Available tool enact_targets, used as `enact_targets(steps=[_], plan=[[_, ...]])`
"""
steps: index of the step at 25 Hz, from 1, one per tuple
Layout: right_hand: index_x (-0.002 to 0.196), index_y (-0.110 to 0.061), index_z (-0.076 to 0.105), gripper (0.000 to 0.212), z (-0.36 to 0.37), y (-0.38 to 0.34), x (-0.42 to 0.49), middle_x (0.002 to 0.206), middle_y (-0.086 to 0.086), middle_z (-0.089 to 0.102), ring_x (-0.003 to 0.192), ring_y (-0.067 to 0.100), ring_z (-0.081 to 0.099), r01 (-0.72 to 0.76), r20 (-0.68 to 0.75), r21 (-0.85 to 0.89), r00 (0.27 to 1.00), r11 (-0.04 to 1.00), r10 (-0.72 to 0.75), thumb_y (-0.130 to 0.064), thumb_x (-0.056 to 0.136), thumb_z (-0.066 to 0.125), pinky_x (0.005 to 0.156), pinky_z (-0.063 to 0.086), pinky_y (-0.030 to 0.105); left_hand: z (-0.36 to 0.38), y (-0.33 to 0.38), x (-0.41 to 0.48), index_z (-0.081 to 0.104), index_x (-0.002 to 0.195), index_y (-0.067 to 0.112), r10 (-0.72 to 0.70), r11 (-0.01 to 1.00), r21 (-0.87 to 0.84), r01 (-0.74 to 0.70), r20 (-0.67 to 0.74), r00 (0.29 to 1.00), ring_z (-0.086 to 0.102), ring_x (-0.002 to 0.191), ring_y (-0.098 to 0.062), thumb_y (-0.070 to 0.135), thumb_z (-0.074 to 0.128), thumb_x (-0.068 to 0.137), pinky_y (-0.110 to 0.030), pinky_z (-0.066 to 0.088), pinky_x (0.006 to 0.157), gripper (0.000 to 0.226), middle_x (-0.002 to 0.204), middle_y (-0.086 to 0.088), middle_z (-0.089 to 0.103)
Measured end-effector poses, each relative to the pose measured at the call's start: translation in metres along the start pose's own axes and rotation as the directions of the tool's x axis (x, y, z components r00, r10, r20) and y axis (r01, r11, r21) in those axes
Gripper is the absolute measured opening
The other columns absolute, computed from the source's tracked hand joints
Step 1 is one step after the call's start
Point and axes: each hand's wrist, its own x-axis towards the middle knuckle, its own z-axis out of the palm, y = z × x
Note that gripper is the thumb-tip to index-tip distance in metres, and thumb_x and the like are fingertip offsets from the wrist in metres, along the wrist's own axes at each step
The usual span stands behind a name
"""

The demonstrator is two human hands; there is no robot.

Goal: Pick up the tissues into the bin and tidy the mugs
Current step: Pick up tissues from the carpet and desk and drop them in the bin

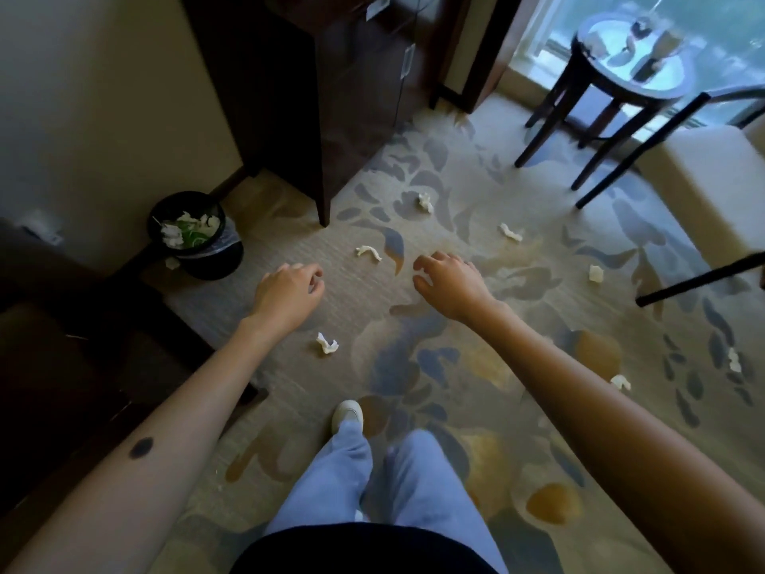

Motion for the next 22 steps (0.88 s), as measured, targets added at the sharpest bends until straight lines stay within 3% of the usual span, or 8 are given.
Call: enact_targets(steps=[8, 13, 18, 22], plan=[[0.128, -0.016, 0.048, 0.036, -0.015, 0.046, 0.187, 0.126, 0.01, 0.055, 0.116, 0.026, 0.052, 0.239, 0.144, 0.029, 0.96, 0.971, -0.241, -0.031, 0.096, 0.041, 0.1, 0.039, 0.04, 0.026, -0.008, 0.131, 0.058, 0.11, 0.011, -0.244, 0.967, -0.083, 0.24, -0.032, 0.969, 0.056, 0.099, -0.031, 0.022, 0.047, 0.09, -0.041, 0.046, 0.083, 0.025, 0.106, -0.013, 0.066], [0.124, -0.012, 0.05, 0.035, 0.008, 0.075, 0.311, 0.125, 0.013, 0.055, 0.114, 0.029, 0.051, 0.417, 0.289, -0.062, 0.877, 0.907, -0.384, -0.031, 0.096, 0.038, 0.098, 0.04, 0.043, 0.078, -0.01, 0.211, 0.062, 0.103, 0.011, -0.495, 0.843, -0.273, 0.463, -0.057, 0.867, 0.06, 0.093, -0.036, 0.021, 0.052, 0.087, -0.039, 0.047, 0.077, 0.022, 0.104, -0.018, 0.067], [0.125, -0.01, 0.05, 0.034, 0.085, 0.099, 0.389, 0.126, 0.015, 0.054, 0.112, 0.03, 0.054, 0.457, 0.371, -0.012, 0.828, 0.889, -0.421, -0.026, 0.096, 0.04, 0.094, 0.041, 0.043, 0.163, -0.041, 0.249, 0.061, 0.106, 0.009, -0.652, 0.734, -0.319, 0.599, -0.084, 0.754, 0.059, 0.097, -0.038, 0.02, 0.053, 0.086, -0.042, 0.046, 0.079, 0.024, 0.107, -0.019, 0.066], [0.129, -0.01, 0.047, 0.036, 0.218, 0.115, 0.452, 0.136, 0.014, 0.048, 0.121, 0.029, 0.048, 0.454, 0.384, 0.017, 0.82, 0.891, -0.425, -0.023, 0.096, 0.04, 0.099, 0.04, 0.042, 0.29, -0.098, 0.261, 0.057, 0.113, 0.009, -0.713, 0.694, -0.269, 0.668, -0.131, 0.689, 0.055, 0.103, -0.038, 0.02, 0.057, 0.086, -0.046, 0.046, 0.081, 0.03, 0.113, -0.019, 0.062]])
